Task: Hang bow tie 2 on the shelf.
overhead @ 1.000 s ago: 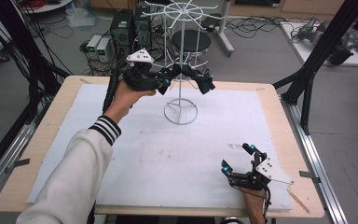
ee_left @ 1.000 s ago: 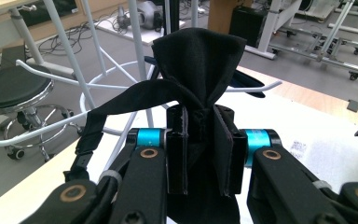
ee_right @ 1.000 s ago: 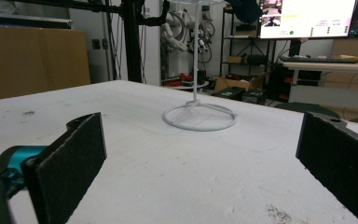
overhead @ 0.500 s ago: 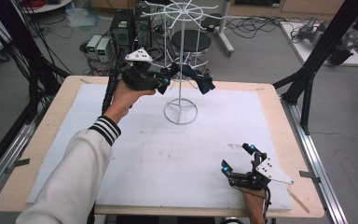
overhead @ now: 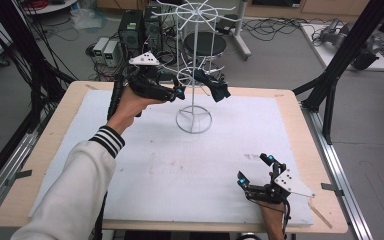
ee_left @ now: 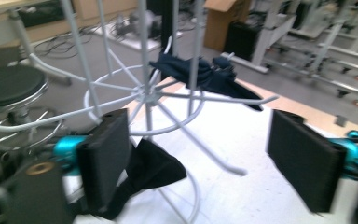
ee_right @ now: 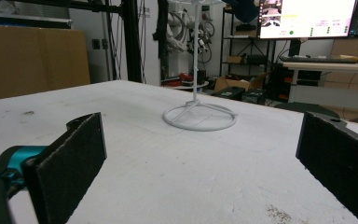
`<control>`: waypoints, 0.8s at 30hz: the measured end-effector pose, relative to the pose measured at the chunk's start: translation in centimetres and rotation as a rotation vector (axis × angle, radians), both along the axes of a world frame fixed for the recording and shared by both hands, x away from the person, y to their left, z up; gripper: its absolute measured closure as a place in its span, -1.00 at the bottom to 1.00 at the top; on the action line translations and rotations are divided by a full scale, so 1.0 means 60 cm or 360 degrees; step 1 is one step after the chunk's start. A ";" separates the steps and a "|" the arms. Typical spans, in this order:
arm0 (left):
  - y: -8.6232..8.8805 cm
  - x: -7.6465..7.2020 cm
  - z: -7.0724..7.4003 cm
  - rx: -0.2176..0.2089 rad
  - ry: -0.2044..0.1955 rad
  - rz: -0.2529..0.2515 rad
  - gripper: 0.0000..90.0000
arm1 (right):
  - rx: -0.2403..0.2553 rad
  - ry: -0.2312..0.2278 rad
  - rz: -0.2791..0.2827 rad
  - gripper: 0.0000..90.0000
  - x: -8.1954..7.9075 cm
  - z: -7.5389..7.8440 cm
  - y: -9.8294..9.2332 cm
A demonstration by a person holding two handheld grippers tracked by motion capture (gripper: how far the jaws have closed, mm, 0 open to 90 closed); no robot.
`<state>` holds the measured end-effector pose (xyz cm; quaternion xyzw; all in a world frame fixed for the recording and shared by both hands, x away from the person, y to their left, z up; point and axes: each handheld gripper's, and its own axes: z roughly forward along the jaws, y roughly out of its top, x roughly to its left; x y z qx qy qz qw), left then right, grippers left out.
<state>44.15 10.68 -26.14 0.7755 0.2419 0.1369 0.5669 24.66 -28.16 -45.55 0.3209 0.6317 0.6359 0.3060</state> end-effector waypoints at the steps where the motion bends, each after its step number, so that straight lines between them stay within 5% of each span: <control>1: 0.002 -0.001 0.001 0.0004 -0.0021 0.0003 -0.68 | -0.0001 -0.0004 -0.0002 -0.98 0.000 0.000 0.000; 5: 0.008 -0.004 0.004 -0.0014 -0.0043 -0.0023 -0.87 | -0.0004 -0.0002 -0.0005 -0.98 0.000 0.000 0.000; 13: 0.021 -0.032 0.007 -0.0008 -0.0065 -0.0110 -0.96 | -0.0007 -0.0003 -0.0004 -0.98 0.000 0.000 0.000; 19: 0.042 -0.082 -0.004 -0.0004 -0.0162 -0.0180 -0.96 | -0.0002 0.0004 -0.0013 -0.98 0.000 0.000 0.001; 24: 0.076 -0.137 -0.039 -0.0022 -0.0238 -0.0168 -0.96 | -0.0015 -0.0009 -0.0021 -0.98 -0.001 0.000 0.001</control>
